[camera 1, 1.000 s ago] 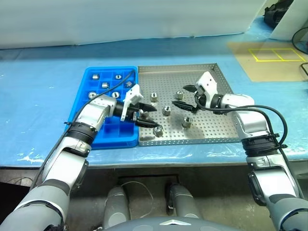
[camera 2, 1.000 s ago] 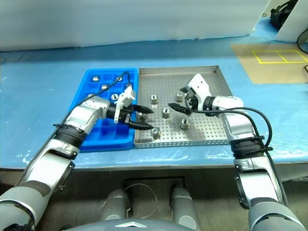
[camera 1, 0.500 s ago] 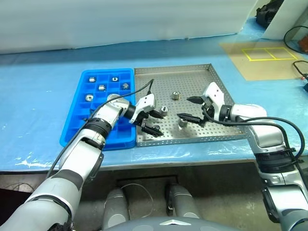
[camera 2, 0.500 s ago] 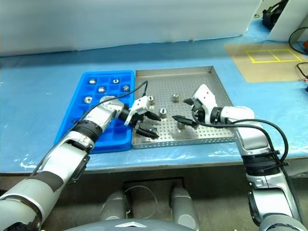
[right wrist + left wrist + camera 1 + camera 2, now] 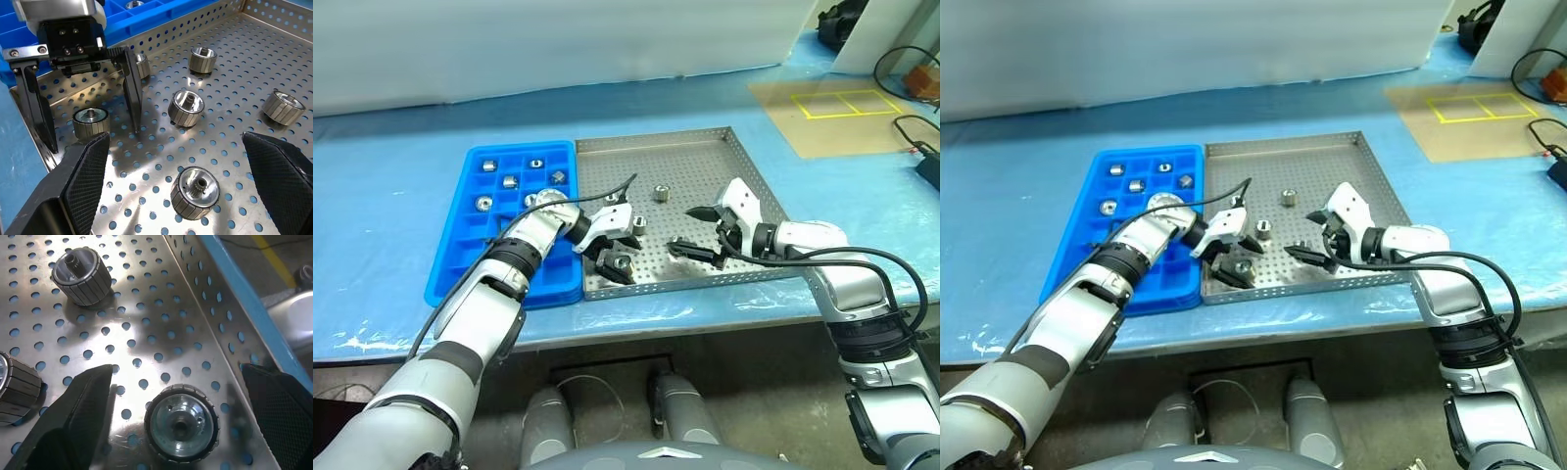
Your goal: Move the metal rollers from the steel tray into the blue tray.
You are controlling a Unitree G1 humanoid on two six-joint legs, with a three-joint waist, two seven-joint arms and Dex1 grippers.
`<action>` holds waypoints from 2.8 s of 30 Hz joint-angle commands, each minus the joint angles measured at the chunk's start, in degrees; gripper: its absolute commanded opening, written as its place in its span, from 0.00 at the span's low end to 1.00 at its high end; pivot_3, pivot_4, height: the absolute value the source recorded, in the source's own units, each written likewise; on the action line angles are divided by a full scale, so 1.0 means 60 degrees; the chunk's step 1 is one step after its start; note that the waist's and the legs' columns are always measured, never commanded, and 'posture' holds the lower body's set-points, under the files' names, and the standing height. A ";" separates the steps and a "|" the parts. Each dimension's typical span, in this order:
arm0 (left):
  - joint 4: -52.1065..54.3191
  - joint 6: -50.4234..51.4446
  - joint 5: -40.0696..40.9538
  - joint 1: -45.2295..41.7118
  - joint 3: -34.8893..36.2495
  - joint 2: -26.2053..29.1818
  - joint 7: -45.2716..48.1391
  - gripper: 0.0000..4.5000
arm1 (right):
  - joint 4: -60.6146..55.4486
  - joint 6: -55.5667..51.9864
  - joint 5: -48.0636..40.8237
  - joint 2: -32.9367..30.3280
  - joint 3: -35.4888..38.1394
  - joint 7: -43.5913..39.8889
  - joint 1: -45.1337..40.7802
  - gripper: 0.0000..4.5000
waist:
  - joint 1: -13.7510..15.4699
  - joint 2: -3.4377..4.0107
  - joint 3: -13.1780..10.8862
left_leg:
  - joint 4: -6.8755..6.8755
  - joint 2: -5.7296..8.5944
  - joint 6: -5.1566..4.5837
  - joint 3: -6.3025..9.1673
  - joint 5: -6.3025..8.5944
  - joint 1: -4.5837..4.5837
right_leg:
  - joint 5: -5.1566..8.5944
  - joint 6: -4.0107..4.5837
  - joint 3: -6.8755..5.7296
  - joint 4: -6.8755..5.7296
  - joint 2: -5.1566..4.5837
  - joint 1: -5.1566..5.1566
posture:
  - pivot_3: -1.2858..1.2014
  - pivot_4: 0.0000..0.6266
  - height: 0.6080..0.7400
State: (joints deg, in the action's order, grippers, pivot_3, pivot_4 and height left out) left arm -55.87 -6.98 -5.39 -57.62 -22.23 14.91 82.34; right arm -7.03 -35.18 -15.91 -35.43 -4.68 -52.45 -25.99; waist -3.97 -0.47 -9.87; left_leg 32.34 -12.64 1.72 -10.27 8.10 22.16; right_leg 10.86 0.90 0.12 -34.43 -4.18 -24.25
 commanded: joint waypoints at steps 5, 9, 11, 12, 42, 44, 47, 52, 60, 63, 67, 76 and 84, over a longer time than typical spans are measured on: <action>-0.0784 -0.0912 -0.1067 -0.0228 -0.0480 0.0120 -0.0367 0.99 | -0.0280 0.0217 -0.0026 0.0114 0.0126 0.0451 0.0031 0.99 | -0.0071 0.0000 0.0000 | -0.0004 -0.0001 -0.0001 0.0003 0.0001 0.0001 | 0.0002 -0.0003 -0.0004 0.0018 0.0001 -0.0002 | 0.30 0.24 1.00; -0.0699 -0.1365 -0.1285 -0.0289 -0.0602 0.0181 0.0016 0.99 | -0.0344 0.0246 -0.0012 0.0168 0.0141 0.0650 0.0123 0.99 | -0.0107 0.0002 0.0001 | -0.0025 0.0000 -0.0003 0.0003 0.0002 0.0014 | 0.0001 -0.0002 -0.0009 0.0059 0.0001 -0.0003 | 0.30 0.24 1.00; -0.0565 -0.1585 -0.1305 -0.0259 -0.0649 0.0222 0.0369 0.99 | -0.0350 0.0266 -0.0008 0.0185 0.0162 0.0733 0.0163 0.99 | -0.0141 0.0005 0.0003 | -0.0040 -0.0001 -0.0010 0.0003 0.0006 0.0034 | 0.0000 -0.0001 -0.0014 0.0100 0.0001 -0.0003 | 0.29 0.24 1.00; -0.0532 -0.1583 -0.1290 -0.0254 -0.0632 0.0209 0.0450 0.99 | -0.0353 0.0276 -0.0007 0.0188 0.0161 0.0763 0.0178 0.99 | -0.0159 0.0005 0.0003 | -0.0038 0.0000 -0.0020 0.0003 0.0012 0.0047 | -0.0002 0.0002 -0.0015 0.0111 0.0000 -0.0003 | 0.29 0.24 1.00; 0.0276 0.1910 0.1676 -0.1949 0.2907 0.0927 -0.0275 0.41 | 0.0485 0.0731 -0.0021 0.0744 -0.0363 0.0579 -0.0470 1.00 | -0.0151 0.0004 -0.0006 | -0.0022 0.0003 -0.0071 -0.0008 0.0064 0.0172 | -0.0047 0.0078 -0.0013 0.0128 -0.0005 -0.0102 | 0.34 0.24 1.00; 0.0426 0.2091 0.1834 -0.2044 0.3243 0.1493 -0.0344 0.41 | 0.0771 0.0905 0.0067 0.0884 -0.0544 0.0422 -0.0698 1.00 | -0.0129 0.0005 -0.0007 | -0.0027 0.0001 -0.0071 -0.0009 0.0065 0.0169 | -0.0046 0.0078 -0.0011 0.0125 -0.0003 -0.0109 | 0.36 0.24 1.00; 0.0788 0.2599 0.2093 -0.1937 0.3779 0.2786 -0.0225 0.41 | 0.1299 0.1209 0.0161 0.1218 -0.0875 0.0128 -0.1179 1.00 | -0.0125 0.0015 -0.0013 | -0.0039 -0.0006 -0.0069 -0.0011 0.0064 0.0158 | -0.0045 0.0079 -0.0010 0.0121 0.0003 -0.0115 | 0.38 0.24 1.00; 0.2138 0.3274 0.2270 -0.0453 0.4158 0.5073 0.0204 0.41 | 0.2428 0.1822 0.0399 0.1768 -0.1260 -0.0307 -0.1941 1.00 | 0.0071 0.0043 -0.0032 | -0.0057 -0.0021 -0.0049 -0.0015 0.0054 0.0163 | -0.0043 0.0083 -0.0010 0.0109 0.0013 -0.0139 | 0.42 0.24 1.00; 0.6405 0.5288 0.3533 0.4532 0.5981 0.6915 -0.0443 0.41 | 0.3511 0.2450 0.0656 0.2375 -0.1558 -0.0866 -0.2559 1.00 | 0.0868 0.0043 -0.0048 | -0.0110 -0.0031 -0.0013 -0.0031 0.0036 0.0166 | -0.0023 0.0115 -0.0053 0.0105 -0.0002 -0.0144 | 0.46 0.24 1.00; 0.7269 0.5644 0.3858 0.5645 0.6427 0.6725 -0.1116 0.41 | 0.3698 0.2562 0.0720 0.2451 -0.1577 -0.1015 -0.2649 1.00 | 0.1149 0.0037 -0.0051 | -0.0116 -0.0030 0.0011 -0.0023 0.0021 0.0160 | -0.0021 0.0117 -0.0067 0.0092 -0.0006 -0.0136 | 0.47 0.24 1.00; 0.7449 0.5665 0.3779 0.5916 0.6271 0.6033 -0.2469 0.41 | 0.3920 0.2660 0.0826 0.2539 -0.1574 -0.1103 -0.2793 1.00 | 0.1304 0.0033 -0.0052 | -0.0107 -0.0032 0.0049 -0.0019 -0.0003 0.0133 | -0.0020 0.0116 -0.0078 0.0016 -0.0017 -0.0129 | 0.47 0.24 1.00; 0.7271 0.5489 0.3608 0.6165 0.5728 0.5614 -0.3291 0.41 | 0.3755 0.2624 0.0942 0.2445 -0.1497 -0.1161 -0.2650 1.00 | 0.1095 0.0015 -0.0056 | -0.0118 -0.0031 0.0104 0.0018 -0.0038 0.0081 | 0.0005 0.0075 -0.0065 -0.0063 0.0001 -0.0141 | 0.46 0.24 1.00; 0.5723 0.4734 0.3397 0.5575 0.5576 0.5542 -0.3736 0.58 | 0.3586 0.2573 0.0975 0.2369 -0.1435 -0.0915 -0.2496 1.00 | 0.1016 0.0013 -0.0054 | -0.0118 -0.0033 0.0101 0.0018 -0.0038 0.0083 | -0.0011 0.0130 -0.0052 -0.0053 0.0018 -0.0149 | 0.45 0.24 1.00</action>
State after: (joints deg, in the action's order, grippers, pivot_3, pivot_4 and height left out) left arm -20.29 22.30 15.19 -23.52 10.85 47.47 60.12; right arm 17.16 -20.19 -9.92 -20.95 -14.35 -58.23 -40.98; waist 2.13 -0.40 -10.20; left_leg 31.63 -12.84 2.33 -10.16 7.87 22.65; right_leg 10.80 1.69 -0.19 -34.75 -4.07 -25.14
